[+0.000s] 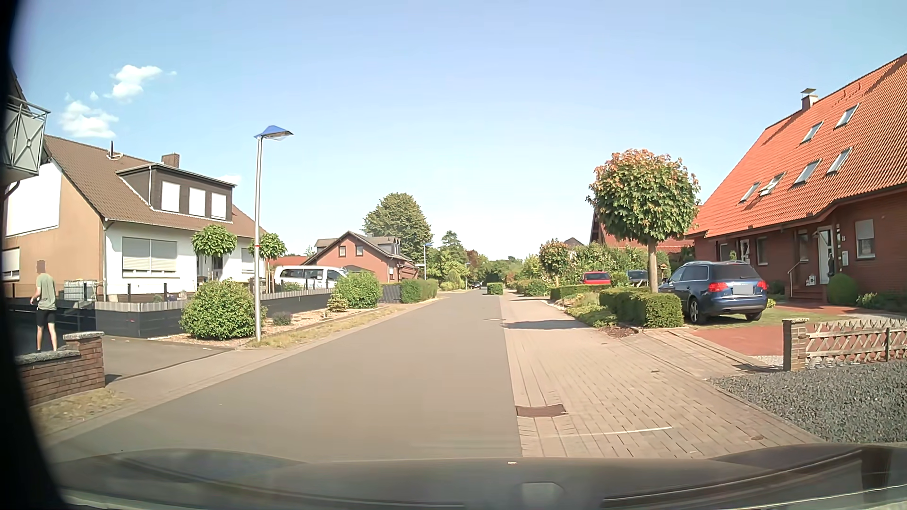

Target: Follow the waypoints while adhering to traffic rules and regulations

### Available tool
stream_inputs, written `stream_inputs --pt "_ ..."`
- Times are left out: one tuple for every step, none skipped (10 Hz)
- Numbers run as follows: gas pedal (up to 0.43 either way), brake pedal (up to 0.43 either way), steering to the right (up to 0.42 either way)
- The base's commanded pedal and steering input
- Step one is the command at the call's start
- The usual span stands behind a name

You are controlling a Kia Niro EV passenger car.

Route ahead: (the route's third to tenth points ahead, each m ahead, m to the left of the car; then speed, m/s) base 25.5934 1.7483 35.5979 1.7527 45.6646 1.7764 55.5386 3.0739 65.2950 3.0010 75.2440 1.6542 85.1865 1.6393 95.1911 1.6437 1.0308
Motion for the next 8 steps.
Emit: stream_inputs --pt "0.087 0.006 -0.147" --pt "0.11 0.006 -0.157" --pt "0.118 0.006 -0.166" --pt "0.118 0.006 -0.167" --pt "0.118 0.006 -0.161" --pt "0.13 0.006 -0.158" --pt "0.15 0.006 -0.154" --pt "0.157 0.006 -0.147"
